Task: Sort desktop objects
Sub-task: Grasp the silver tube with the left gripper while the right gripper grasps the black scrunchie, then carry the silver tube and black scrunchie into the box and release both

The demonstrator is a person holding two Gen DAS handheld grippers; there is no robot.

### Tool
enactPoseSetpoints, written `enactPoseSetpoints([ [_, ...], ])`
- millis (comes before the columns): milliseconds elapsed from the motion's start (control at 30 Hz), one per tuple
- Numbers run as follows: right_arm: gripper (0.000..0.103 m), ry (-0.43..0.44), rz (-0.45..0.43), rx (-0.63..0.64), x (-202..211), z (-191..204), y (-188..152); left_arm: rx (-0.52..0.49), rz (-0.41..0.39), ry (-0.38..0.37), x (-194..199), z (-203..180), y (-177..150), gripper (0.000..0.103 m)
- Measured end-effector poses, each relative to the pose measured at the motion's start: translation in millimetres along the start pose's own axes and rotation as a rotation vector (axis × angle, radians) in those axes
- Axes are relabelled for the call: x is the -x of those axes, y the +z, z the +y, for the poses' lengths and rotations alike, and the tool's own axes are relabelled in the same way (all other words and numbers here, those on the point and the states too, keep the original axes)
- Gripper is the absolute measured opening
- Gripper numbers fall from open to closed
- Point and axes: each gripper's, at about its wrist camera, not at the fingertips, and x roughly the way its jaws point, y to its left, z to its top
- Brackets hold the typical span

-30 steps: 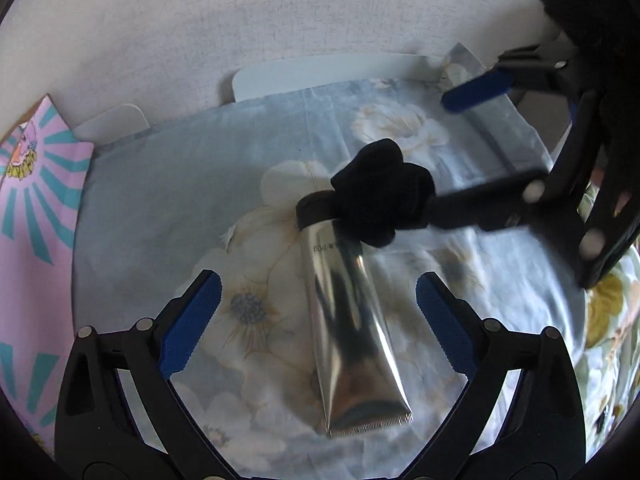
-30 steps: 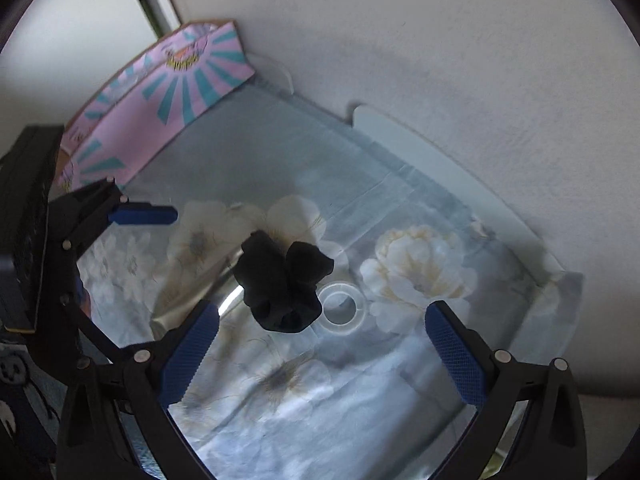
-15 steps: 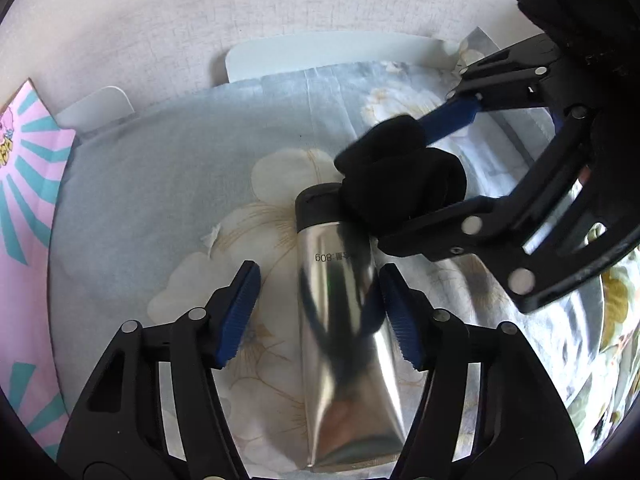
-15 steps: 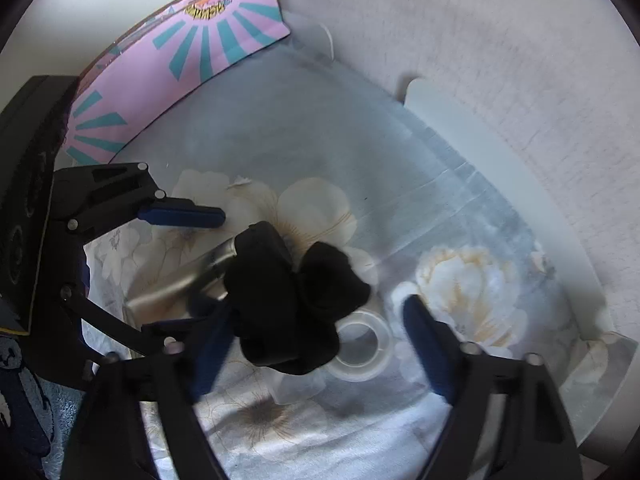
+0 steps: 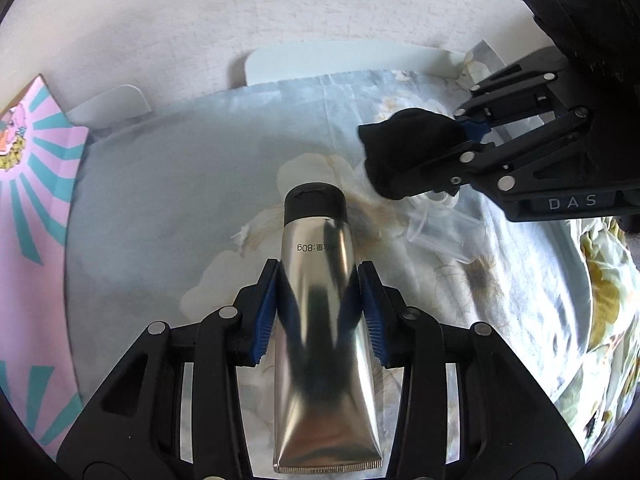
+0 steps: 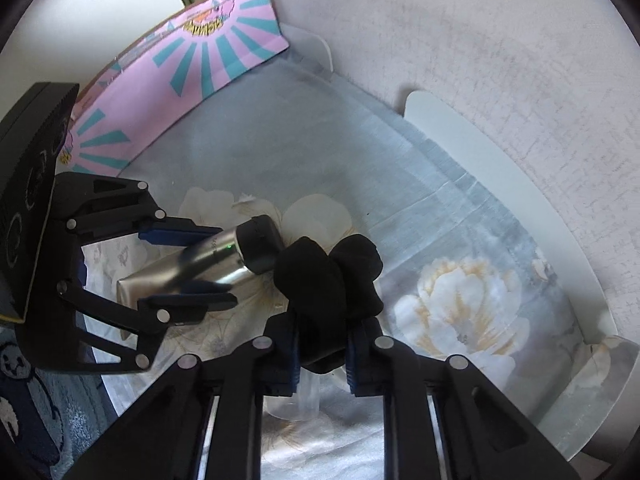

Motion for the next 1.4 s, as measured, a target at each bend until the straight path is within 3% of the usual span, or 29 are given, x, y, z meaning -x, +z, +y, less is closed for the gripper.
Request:
enactPoseSetpoints([
  [333, 0.016, -0.026, -0.033, -0.064, 46.0, -1.8, 11.8, 0.03, -0.006, -0.038, 50.5, 19.4, 23.8, 0.036],
  [733, 0.016, -0.101, -0.095, -0.045, 120.2, 17.3, 58.4, 0.045, -0.132, 0.006, 148.1, 65.1, 58.9, 0.036],
  [1133, 0.016, -0.104, -0.159, 0.11, 137.6, 72.2, 166.1, 0.171, -0.218, 0.141, 218.3, 150.7, 53.3, 0.036],
  [1400, 0.016, -0.03, -0.155, 0.264, 103.4, 131.4, 242.1, 0.339, -0.226, 0.218, 231.1, 216.8, 20.8, 0.036],
])
